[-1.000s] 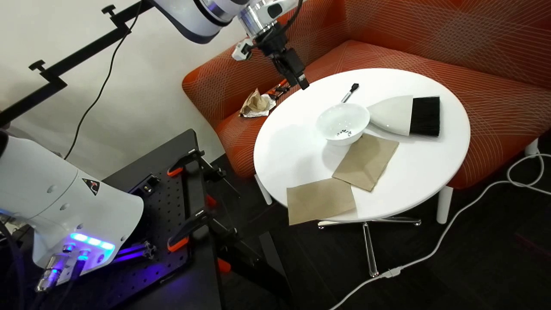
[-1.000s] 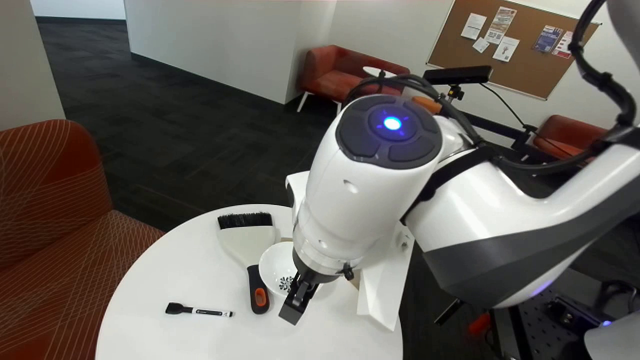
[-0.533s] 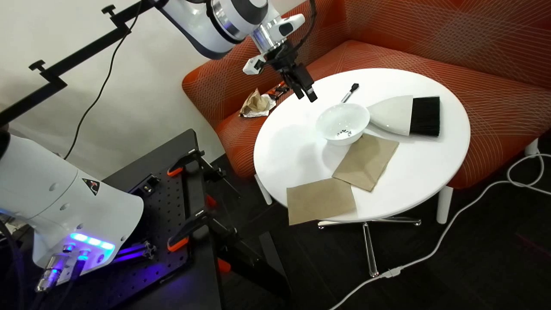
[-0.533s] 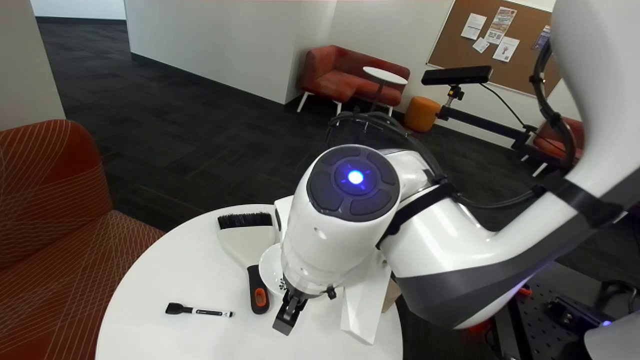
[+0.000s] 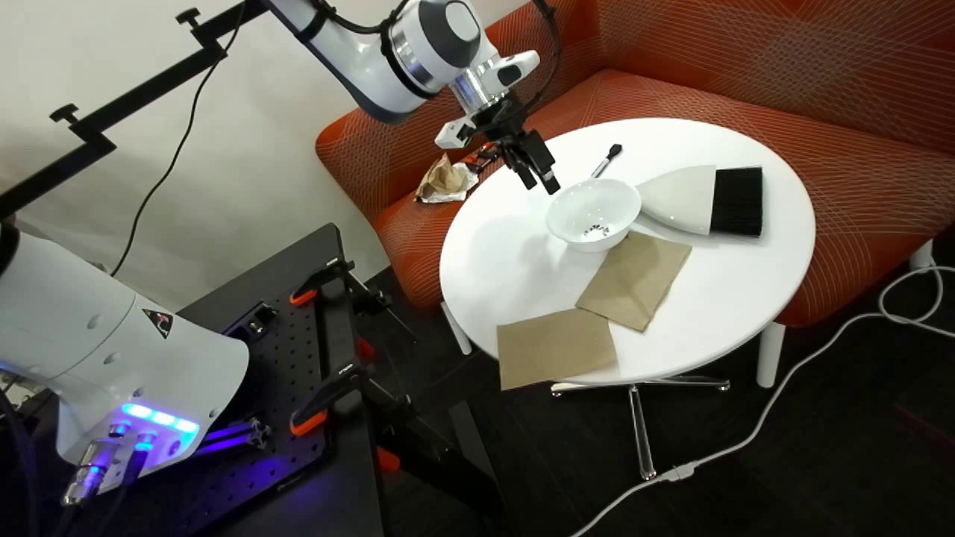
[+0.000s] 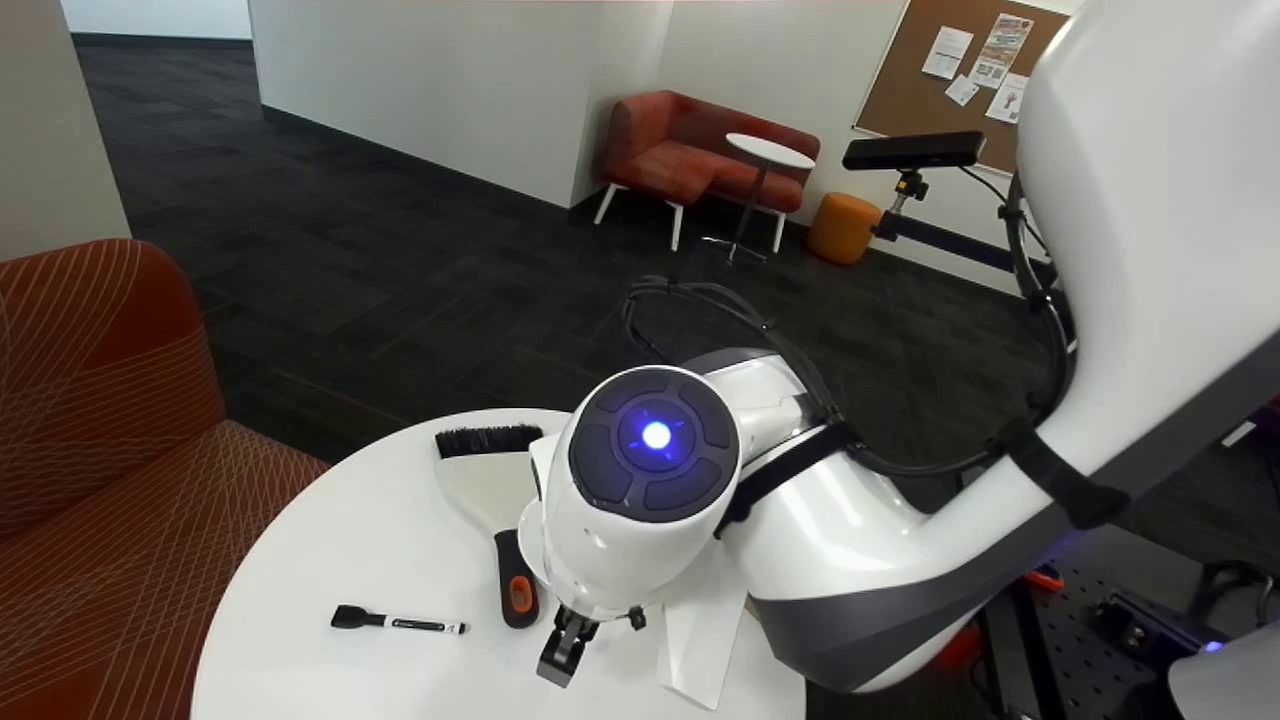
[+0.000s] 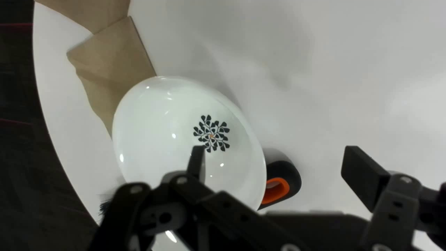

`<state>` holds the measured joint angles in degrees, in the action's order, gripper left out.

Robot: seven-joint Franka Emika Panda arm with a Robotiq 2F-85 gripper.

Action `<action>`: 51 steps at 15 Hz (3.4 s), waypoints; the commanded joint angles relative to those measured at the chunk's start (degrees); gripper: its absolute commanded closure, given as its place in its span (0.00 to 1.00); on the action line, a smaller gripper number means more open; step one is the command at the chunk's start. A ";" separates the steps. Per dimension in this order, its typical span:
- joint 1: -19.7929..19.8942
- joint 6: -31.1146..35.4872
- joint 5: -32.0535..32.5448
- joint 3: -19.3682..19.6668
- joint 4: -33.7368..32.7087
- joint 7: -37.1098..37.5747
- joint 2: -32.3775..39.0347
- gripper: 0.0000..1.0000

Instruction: Move the bowl to the left

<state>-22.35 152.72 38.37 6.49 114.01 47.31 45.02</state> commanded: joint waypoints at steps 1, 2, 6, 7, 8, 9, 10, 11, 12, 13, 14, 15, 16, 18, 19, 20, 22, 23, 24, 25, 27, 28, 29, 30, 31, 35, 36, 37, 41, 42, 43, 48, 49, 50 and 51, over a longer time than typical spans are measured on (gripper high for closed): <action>-0.46 1.46 -1.23 1.37 -2.92 -2.24 2.66 0.00; -0.34 1.64 -1.37 1.49 -3.52 -2.45 3.26 0.00; 0.14 2.31 -2.38 1.96 -5.75 -3.86 5.46 0.00; 0.25 2.48 -2.75 2.03 -6.16 -4.19 5.96 0.00; 0.32 2.71 -3.27 2.21 -6.56 -4.77 6.52 0.00; 0.30 2.99 -3.91 2.45 -6.91 -5.47 6.98 0.00; 0.41 3.37 -4.64 2.65 -7.18 -6.37 7.49 0.00; 0.34 3.62 -5.49 2.98 -7.39 -6.93 7.93 0.00; 0.20 3.81 -6.55 3.36 -7.59 -7.81 8.33 0.00; -0.02 3.90 -7.45 3.82 -7.77 -8.51 8.72 0.09; -0.32 4.18 -8.26 4.32 -7.81 -8.96 9.00 0.26; -0.57 4.40 -9.20 4.75 -7.92 -9.57 9.26 0.34; -0.76 4.68 -10.02 5.10 -7.92 -10.18 9.42 0.42; -1.28 5.54 -11.61 5.84 -7.72 -11.08 9.55 0.58; -1.61 5.99 -12.25 6.20 -7.47 -11.32 9.44 0.66; -1.96 6.27 -12.89 6.57 -7.24 -11.62 9.28 0.73; -2.77 6.13 -14.05 7.12 -6.34 -11.44 8.45 0.88; -3.56 5.66 -14.58 7.61 -5.67 -10.76 7.83 0.97; -4.02 5.74 -15.07 7.83 -5.07 -10.70 7.36 1.00; -4.79 5.56 -15.45 8.27 -4.17 -10.34 6.61 1.00; -6.30 4.81 -16.57 8.98 -2.21 -9.61 5.07 0.98; -6.95 4.97 -16.94 9.22 -1.22 -9.61 4.47 0.98; -7.79 5.16 -17.07 9.59 -0.17 -9.34 3.76 0.98; -8.79 5.64 -16.93 9.96 1.17 -9.18 2.87 0.98; -9.63 5.59 -16.87 10.04 2.27 -9.19 1.98 0.98; -11.41 5.18 -16.64 7.93 6.15 -11.21 -1.54 0.98; -11.76 5.16 -16.57 7.21 6.57 -11.91 -2.00 0.98; -12.07 5.02 -16.57 6.57 6.71 -12.45 -2.28 0.98; -13.68 4.54 -16.10 4.84 5.06 -15.77 -1.86 0.98; -13.85 4.48 -16.21 4.34 4.35 -16.97 -1.52 0.98; -14.06 4.19 -16.41 4.01 3.64 -18.06 -1.18 0.98; -12.98 3.67 -17.27 0.88 -0.30 -24.82 0.38 0.98; -12.68 3.49 -17.39 0.25 -1.17 -26.07 0.79 0.98; -12.53 3.53 -17.32 -0.17 -2.02 -27.09 1.24 0.98; -12.37 3.38 -17.32 -0.63 -3.01 -28.16 1.87 0.98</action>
<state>-35.82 157.65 22.12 7.44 114.12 23.50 45.82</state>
